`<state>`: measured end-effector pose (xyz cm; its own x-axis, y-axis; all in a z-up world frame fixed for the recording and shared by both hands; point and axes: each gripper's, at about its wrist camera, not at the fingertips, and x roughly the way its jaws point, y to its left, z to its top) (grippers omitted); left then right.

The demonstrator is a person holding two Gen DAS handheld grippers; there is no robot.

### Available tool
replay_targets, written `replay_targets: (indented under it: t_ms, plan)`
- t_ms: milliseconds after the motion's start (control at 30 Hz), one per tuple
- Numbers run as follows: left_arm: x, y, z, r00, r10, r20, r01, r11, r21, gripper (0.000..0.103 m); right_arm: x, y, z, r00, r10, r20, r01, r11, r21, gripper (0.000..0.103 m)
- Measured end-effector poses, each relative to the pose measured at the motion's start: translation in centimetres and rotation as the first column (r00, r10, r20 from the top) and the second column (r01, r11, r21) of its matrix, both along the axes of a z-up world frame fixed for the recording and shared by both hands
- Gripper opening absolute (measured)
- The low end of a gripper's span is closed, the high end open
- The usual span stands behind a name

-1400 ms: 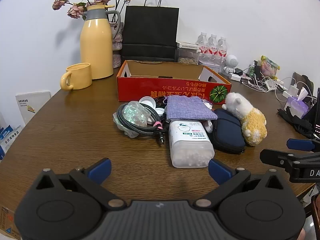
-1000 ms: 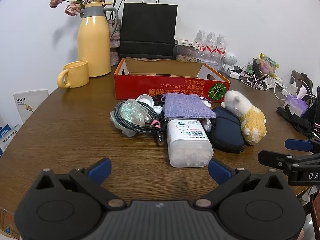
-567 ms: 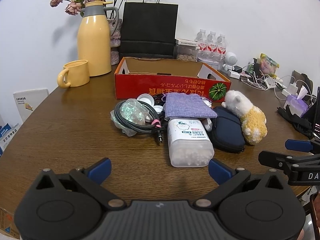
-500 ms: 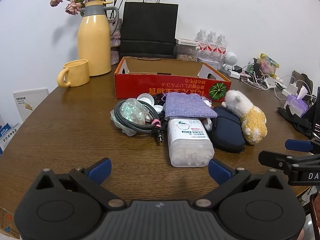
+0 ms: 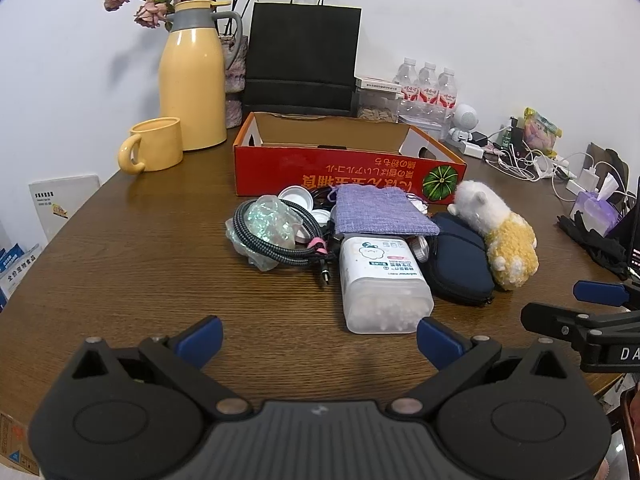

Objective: Organize objects

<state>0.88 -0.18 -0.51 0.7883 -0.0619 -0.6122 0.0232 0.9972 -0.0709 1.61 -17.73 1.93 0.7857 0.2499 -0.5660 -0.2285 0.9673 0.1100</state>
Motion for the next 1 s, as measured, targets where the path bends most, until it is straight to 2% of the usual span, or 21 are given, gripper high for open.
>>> replay_targets:
  t_ms: [1000]
  plan:
    - [0.09, 0.26, -0.23, 1.0, -0.002, -0.007, 0.002, 1.0, -0.004, 0.103, 0.2, 0.03, -0.3, 1.0, 0.001, -0.004, -0.001, 1.0, -0.001, 0.103]
